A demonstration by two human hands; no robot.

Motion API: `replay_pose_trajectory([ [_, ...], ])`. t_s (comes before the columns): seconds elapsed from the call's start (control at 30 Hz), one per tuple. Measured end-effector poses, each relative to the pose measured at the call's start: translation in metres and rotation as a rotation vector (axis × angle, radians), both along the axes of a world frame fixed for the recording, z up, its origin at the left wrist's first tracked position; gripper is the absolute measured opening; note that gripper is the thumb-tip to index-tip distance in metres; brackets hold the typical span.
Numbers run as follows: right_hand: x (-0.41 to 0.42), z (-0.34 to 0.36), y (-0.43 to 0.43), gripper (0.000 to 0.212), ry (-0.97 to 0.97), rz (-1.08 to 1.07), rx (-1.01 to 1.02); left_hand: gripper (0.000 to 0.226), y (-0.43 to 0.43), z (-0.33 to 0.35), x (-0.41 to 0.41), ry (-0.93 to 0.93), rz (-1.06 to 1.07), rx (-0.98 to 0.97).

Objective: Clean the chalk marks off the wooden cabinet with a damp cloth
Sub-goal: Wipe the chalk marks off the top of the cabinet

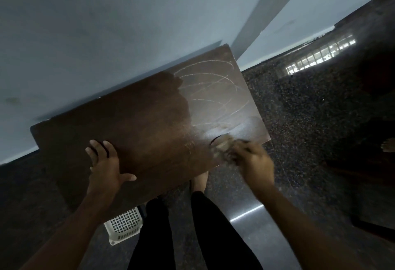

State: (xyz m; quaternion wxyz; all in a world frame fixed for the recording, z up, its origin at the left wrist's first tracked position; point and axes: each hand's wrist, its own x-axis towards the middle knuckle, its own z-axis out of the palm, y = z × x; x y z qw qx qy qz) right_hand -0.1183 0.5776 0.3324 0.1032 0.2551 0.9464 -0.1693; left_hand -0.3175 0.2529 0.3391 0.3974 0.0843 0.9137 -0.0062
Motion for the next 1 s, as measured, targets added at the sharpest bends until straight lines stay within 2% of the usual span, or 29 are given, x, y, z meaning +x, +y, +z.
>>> replay_pose_trajectory([
  [0.1,-0.007,0.001,0.047,0.036,0.006,-0.303,0.113,0.131,0.000,0.000,0.000,-0.009,0.010,0.003],
  [0.23,-0.024,-0.003,0.049,0.035,0.027,-0.443,0.185,0.130,0.001,0.000,0.000,-0.010,0.003,-0.002],
  [0.33,-0.029,-0.004,0.023,0.036,0.074,-0.503,0.161,0.130,0.002,0.001,-0.001,-0.010,0.001,-0.005],
  [0.4,-0.034,-0.001,-0.002,0.039,0.081,-0.417,0.122,0.130,0.003,0.002,-0.001,-0.013,-0.004,-0.009],
  [0.6,-0.042,0.002,-0.090,0.054,0.030,0.068,-0.069,0.131,0.003,0.003,-0.001,-0.017,-0.002,-0.012],
  [0.77,-0.031,0.005,-0.063,0.054,0.026,0.257,-0.049,0.131,0.003,0.003,0.000,-0.012,-0.001,-0.018],
  [0.87,-0.025,0.005,-0.018,0.053,-0.002,0.107,-0.004,0.130,0.001,0.001,0.001,-0.002,-0.011,-0.006],
  [1.0,-0.047,0.007,0.029,0.038,0.005,-0.261,0.117,0.130,0.002,0.001,0.000,-0.012,-0.014,-0.023],
])
